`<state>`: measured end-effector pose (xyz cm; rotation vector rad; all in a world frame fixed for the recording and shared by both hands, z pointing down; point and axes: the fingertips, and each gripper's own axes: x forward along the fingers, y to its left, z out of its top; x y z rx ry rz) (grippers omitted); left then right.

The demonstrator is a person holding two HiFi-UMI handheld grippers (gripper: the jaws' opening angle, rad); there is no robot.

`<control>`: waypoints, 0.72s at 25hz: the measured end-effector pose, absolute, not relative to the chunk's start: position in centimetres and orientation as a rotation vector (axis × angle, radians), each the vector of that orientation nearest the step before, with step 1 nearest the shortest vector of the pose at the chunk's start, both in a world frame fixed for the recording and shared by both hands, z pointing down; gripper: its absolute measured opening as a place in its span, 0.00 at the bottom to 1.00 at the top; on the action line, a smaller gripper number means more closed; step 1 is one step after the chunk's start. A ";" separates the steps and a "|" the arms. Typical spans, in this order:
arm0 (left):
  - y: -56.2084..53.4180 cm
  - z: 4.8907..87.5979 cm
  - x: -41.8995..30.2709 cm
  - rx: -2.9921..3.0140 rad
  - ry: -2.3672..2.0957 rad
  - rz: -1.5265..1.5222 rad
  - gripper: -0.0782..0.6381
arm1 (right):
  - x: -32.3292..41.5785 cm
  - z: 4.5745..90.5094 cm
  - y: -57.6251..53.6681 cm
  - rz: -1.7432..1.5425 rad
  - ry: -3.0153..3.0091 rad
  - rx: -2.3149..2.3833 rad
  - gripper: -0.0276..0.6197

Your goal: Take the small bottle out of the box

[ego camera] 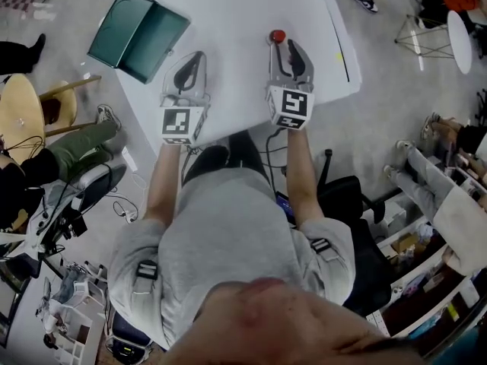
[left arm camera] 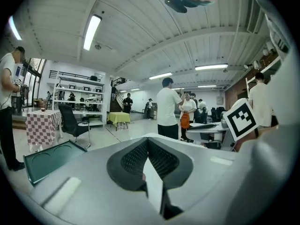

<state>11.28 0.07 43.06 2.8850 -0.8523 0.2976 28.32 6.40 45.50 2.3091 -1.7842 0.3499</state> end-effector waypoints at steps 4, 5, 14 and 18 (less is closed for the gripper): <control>0.3 40.9 10.6 2.914 -0.850 0.255 0.13 | 26.9 43.3 6.8 0.312 -1.797 2.312 0.24; 0.4 40.3 10.5 2.921 -0.845 0.245 0.13 | 26.5 42.8 6.9 0.306 -1.801 2.313 0.23; 2.0 37.3 8.8 2.963 -0.848 0.205 0.13 | 24.4 39.1 9.2 0.242 -1.799 2.364 0.17; 2.9 36.4 7.9 2.982 -0.835 0.184 0.13 | 23.4 38.0 10.3 0.211 -1.795 2.386 0.15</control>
